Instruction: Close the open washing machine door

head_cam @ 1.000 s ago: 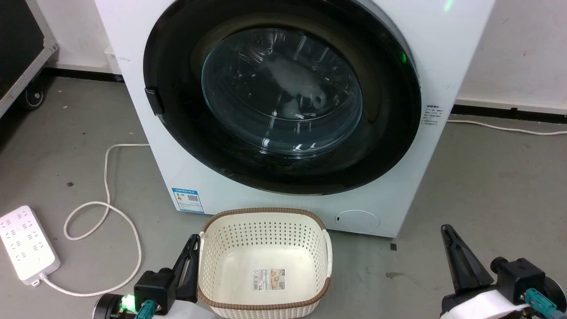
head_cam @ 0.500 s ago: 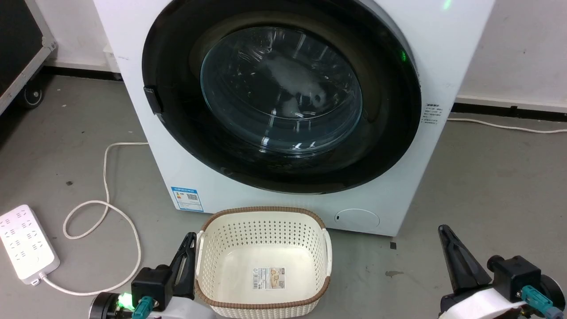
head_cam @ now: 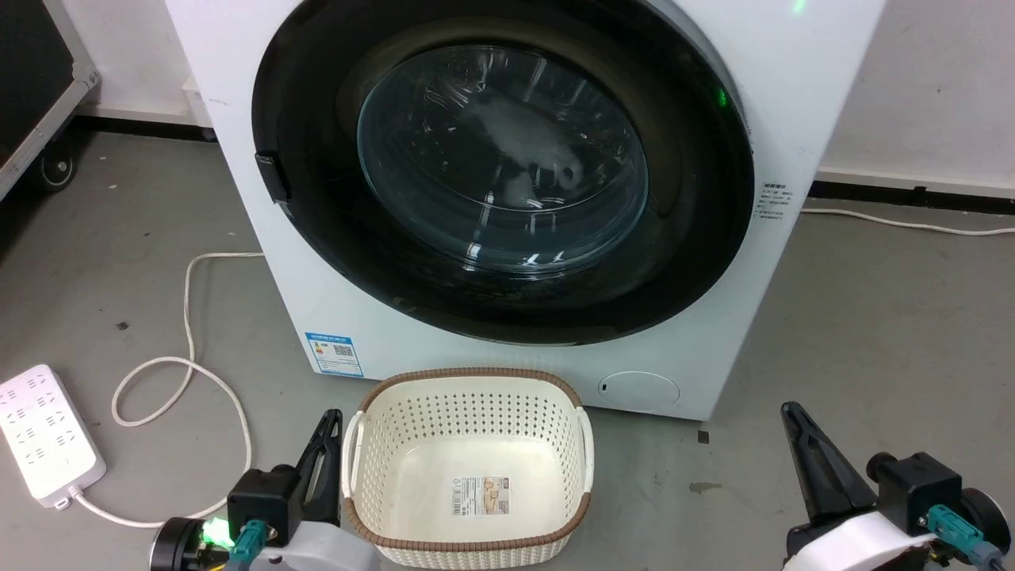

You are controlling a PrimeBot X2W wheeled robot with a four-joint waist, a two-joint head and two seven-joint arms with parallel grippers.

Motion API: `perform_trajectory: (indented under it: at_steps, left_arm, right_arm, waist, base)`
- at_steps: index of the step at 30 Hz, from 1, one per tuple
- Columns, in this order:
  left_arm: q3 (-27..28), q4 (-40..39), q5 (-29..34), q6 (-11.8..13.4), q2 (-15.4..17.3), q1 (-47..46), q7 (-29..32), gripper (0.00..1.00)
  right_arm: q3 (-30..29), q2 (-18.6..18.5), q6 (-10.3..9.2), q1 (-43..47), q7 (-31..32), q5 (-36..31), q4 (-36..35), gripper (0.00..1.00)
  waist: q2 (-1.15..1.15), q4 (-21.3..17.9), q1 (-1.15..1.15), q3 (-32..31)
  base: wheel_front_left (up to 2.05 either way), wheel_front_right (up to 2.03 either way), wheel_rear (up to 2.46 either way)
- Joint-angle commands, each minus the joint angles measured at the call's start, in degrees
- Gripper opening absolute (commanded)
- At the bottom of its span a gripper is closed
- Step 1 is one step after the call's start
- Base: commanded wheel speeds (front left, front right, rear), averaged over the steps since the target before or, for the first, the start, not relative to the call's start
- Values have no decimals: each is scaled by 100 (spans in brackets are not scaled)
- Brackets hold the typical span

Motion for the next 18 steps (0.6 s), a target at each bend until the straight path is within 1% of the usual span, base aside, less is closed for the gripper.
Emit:
perform_trajectory:
  at_steps: [1, 18]
  left_arm:
    - [23, -39, 48, 27, -4, -59, 43, 0]
    - [131, -121, 90, 51, -17, -92, 241, 0]
  right_arm:
    - [9, 33, -3, -81, 35, -51, -54, 0]
    - [29, 41, -3, -106, 234, -133, -120, 0]
  waist:
    - [0, -1, 0, 3]
    - [0, -10, 0, 36]
  base:
    - [0, 0, 0]
    - [0, 0, 0]
